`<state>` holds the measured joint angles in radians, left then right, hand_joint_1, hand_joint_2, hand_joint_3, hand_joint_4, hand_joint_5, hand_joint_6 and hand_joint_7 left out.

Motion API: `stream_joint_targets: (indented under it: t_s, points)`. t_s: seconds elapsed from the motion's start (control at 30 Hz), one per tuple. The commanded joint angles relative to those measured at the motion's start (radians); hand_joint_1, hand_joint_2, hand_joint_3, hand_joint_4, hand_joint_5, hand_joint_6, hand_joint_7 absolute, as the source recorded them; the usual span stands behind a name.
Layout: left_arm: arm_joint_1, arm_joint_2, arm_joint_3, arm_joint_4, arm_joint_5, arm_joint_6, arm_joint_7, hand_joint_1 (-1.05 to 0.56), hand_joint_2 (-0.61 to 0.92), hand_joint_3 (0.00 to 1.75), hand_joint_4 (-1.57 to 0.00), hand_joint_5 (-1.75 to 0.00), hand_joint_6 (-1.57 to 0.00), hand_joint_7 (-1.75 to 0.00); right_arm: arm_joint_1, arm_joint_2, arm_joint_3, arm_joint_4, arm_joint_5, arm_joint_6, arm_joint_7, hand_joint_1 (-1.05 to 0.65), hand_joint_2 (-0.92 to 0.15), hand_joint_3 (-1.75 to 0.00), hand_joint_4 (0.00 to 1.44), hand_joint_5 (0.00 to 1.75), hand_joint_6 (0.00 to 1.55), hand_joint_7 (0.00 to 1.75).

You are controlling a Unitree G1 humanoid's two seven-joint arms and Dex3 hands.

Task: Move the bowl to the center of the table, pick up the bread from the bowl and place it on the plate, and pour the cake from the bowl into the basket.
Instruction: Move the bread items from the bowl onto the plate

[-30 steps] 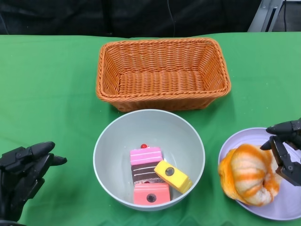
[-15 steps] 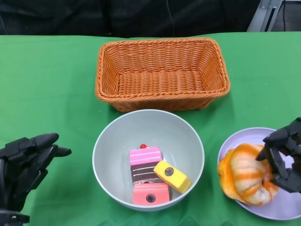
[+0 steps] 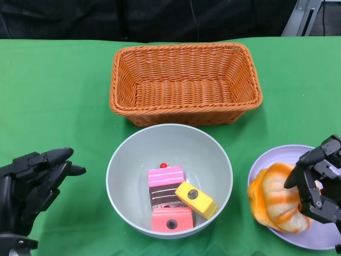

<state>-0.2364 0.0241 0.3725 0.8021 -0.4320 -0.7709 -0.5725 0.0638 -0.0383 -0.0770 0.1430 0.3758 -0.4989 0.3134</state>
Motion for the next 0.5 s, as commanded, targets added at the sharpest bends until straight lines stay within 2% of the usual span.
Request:
stream_joint_targets:
  t_s: [0.03, 0.33, 0.5]
  points:
    - [-0.015, 0.015, 0.004, 0.014, -0.001, -0.008, 0.001, -0.27, 0.92, 0.19, -0.87, -0.98, -1.29, -0.01, 0.014, 0.003, -0.019, -0.059, 0.024, 0.044, -0.005, -0.13, -0.43, -1.28, 0.74, 1.74, 0.62, 1.46]
    - [0.002, 0.011, -0.003, -0.002, 0.001, -0.001, -0.002, -0.26, 0.92, 0.17, -0.85, -1.00, -1.29, -0.01, 0.050, 0.020, -0.026, -0.177, 0.089, 0.156, 0.015, -0.14, -0.40, -1.34, 0.75, 1.75, 0.58, 1.56]
    - [0.007, 0.013, -0.006, -0.012, 0.004, 0.006, 0.014, -0.28, 0.92, 0.15, -0.85, -1.02, -1.29, -0.01, 0.062, 0.029, -0.026, -0.227, 0.089, 0.185, 0.017, -0.16, -0.34, -1.40, 0.77, 1.75, 0.58, 1.58]
